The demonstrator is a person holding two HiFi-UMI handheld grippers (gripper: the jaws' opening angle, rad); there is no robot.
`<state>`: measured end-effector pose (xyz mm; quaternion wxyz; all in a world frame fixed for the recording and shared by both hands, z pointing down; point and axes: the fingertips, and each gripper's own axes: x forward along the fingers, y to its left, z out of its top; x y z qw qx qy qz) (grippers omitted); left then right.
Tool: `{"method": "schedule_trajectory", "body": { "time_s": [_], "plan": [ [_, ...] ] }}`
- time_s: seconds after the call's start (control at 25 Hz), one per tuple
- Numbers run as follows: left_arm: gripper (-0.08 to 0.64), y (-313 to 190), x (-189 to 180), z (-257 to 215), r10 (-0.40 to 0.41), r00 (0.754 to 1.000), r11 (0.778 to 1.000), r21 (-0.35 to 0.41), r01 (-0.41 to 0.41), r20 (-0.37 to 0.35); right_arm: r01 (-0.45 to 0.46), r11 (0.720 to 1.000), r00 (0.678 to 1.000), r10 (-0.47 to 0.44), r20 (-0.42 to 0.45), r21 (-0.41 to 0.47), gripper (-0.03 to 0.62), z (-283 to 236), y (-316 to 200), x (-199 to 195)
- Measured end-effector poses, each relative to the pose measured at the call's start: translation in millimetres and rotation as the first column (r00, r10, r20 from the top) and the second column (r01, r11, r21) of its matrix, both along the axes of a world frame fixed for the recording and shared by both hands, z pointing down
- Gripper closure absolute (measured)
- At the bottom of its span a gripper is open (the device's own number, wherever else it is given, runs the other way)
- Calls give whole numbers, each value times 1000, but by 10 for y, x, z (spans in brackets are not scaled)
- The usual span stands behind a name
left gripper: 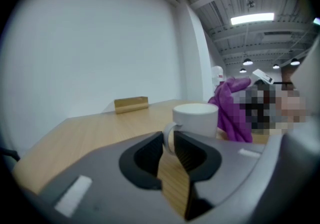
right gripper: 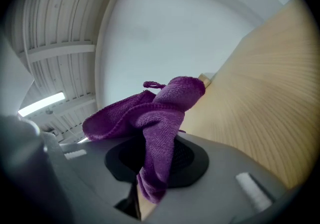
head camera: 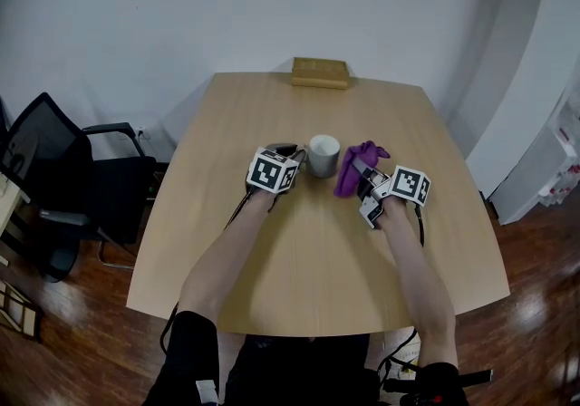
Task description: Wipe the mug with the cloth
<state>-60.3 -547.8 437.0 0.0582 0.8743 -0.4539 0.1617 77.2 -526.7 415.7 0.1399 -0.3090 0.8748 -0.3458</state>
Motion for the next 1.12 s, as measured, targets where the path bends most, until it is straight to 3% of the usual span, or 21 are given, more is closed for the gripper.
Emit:
{"method": "schedule_trajectory", "body": {
  "time_s": [0.2,0.36,0.52,0.68,0.76,0.92,1.12],
  "plan": [
    [465,233,-12,16,0,1000,1000,-1,0,3,26,999,999,-25,27,-26,514,-68,338,-3],
    [430,207,-253,-28,-61,998,998,2,61,-13,59,998,998,-59,33,9,514,-267,537,-64],
    [430,494,-440,-261,-73,992,996,34,77,-103,66,998,992,-67,105,15,514,-474,968,-29],
    [431,1099,-371,-634,22,963,994,106,7,-270,85,989,985,-102,141,121,514,-725,1474,-44],
    [437,1462,-250,-772,88,945,988,150,-42,-314,104,980,982,-128,136,169,514,-820,1759,-92],
    [443,2181,-13,-1026,198,929,964,235,-126,-312,137,955,980,-169,101,263,514,-995,2328,-199],
    [457,3013,297,-1156,316,889,929,298,-219,-331,127,934,985,-157,66,334,512,-1098,2892,-155]
  ]
}}
